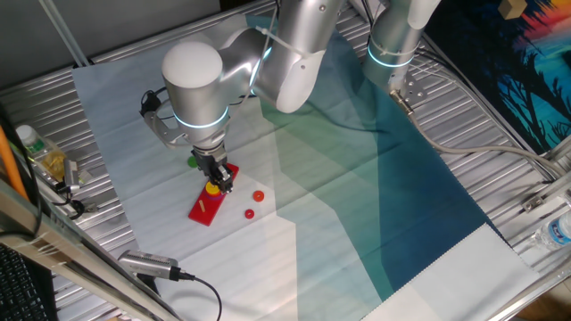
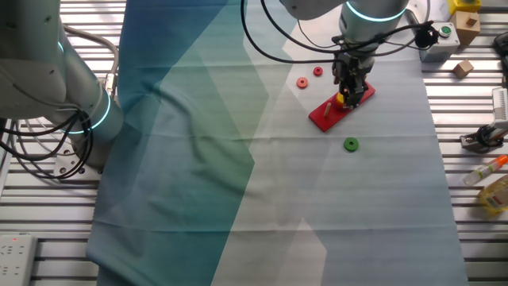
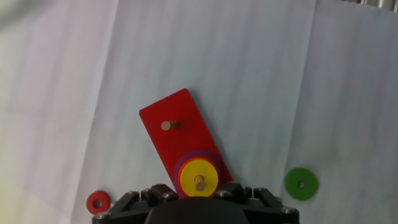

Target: Take out one Hanoi block and throw it aside

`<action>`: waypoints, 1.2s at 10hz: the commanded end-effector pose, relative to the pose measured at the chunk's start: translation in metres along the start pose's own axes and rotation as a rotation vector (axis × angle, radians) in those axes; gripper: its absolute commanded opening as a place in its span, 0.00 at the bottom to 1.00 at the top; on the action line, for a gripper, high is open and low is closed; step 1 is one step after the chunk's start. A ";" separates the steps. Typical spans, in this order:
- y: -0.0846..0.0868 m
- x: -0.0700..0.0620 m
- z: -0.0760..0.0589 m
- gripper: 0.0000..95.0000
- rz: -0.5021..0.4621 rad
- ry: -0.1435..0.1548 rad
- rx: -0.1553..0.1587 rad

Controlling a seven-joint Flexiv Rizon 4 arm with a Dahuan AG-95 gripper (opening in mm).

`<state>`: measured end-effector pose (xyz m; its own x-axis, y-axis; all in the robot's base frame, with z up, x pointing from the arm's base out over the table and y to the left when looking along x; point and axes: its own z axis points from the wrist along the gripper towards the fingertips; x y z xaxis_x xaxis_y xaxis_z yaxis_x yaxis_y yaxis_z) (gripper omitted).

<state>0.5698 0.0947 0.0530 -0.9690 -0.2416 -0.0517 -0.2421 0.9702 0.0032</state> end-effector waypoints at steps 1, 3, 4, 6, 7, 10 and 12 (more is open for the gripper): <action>0.000 0.000 0.000 0.60 0.003 0.007 0.000; 0.000 0.000 0.000 0.60 0.002 0.008 -0.001; 0.000 0.000 0.000 0.60 0.002 0.009 -0.001; 0.000 0.000 0.000 0.60 0.006 0.010 -0.002; 0.000 0.000 0.000 0.40 0.015 0.009 -0.003; 0.000 0.000 0.000 0.40 0.035 0.009 -0.001; 0.000 0.000 0.000 0.40 0.034 0.008 -0.001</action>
<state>0.5702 0.0951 0.0533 -0.9772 -0.2082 -0.0414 -0.2086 0.9780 0.0066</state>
